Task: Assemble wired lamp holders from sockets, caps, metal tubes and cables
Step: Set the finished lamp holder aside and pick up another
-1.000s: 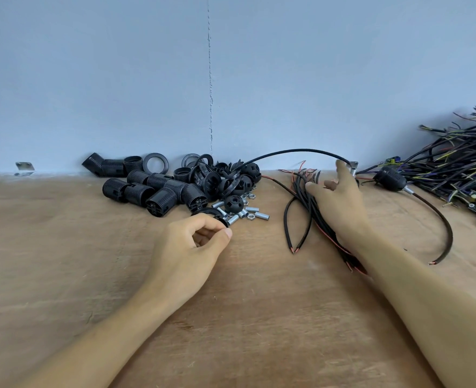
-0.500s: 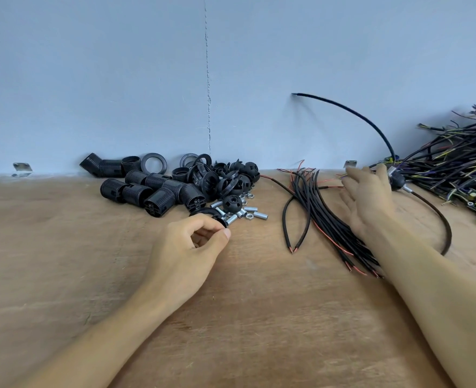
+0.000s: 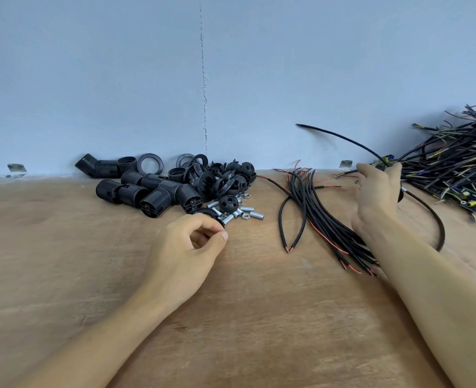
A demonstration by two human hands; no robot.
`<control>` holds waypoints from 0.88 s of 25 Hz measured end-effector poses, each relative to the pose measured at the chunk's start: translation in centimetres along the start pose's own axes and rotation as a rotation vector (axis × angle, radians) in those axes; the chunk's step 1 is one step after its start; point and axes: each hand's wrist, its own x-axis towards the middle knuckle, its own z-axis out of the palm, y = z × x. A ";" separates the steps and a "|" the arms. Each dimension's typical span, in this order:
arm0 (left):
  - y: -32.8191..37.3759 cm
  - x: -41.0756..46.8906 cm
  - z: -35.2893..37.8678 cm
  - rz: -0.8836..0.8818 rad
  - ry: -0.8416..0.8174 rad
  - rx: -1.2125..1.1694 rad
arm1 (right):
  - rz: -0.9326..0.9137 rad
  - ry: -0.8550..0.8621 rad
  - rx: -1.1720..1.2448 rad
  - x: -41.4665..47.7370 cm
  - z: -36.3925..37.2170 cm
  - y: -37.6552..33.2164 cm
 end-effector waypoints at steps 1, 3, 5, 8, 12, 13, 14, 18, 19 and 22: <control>0.1 0.0 0.0 0.000 0.007 0.011 | 0.008 0.016 0.013 0.0 0.0 -0.1; 0.2 0.0 0.0 -0.003 0.013 0.025 | 0.023 0.044 0.056 0.0 -0.2 -0.5; 0.3 0.0 0.0 -0.008 0.019 0.032 | -0.011 0.094 0.069 -0.1 -0.4 -0.8; 0.4 0.0 0.0 0.005 0.027 0.035 | -0.156 0.049 -0.061 -0.8 -0.6 -0.6; 0.4 0.0 0.0 0.013 0.028 0.039 | -0.276 -0.252 -0.406 -2.4 0.4 0.4; 0.4 0.0 0.0 0.011 0.029 0.037 | -0.309 -0.309 -0.476 -2.6 0.7 0.6; 0.4 0.0 0.0 0.009 0.032 0.034 | -0.353 -0.351 -0.536 -2.9 0.9 0.7; 0.3 0.0 0.1 0.014 0.025 0.014 | -0.495 -0.421 -0.692 -4.0 1.3 1.0; 0.3 0.0 0.1 0.017 0.016 0.003 | -0.521 -0.428 -0.719 -4.2 1.3 1.1; 0.2 0.1 0.2 0.046 0.010 -0.017 | -0.558 -0.435 -0.767 -4.6 1.4 1.0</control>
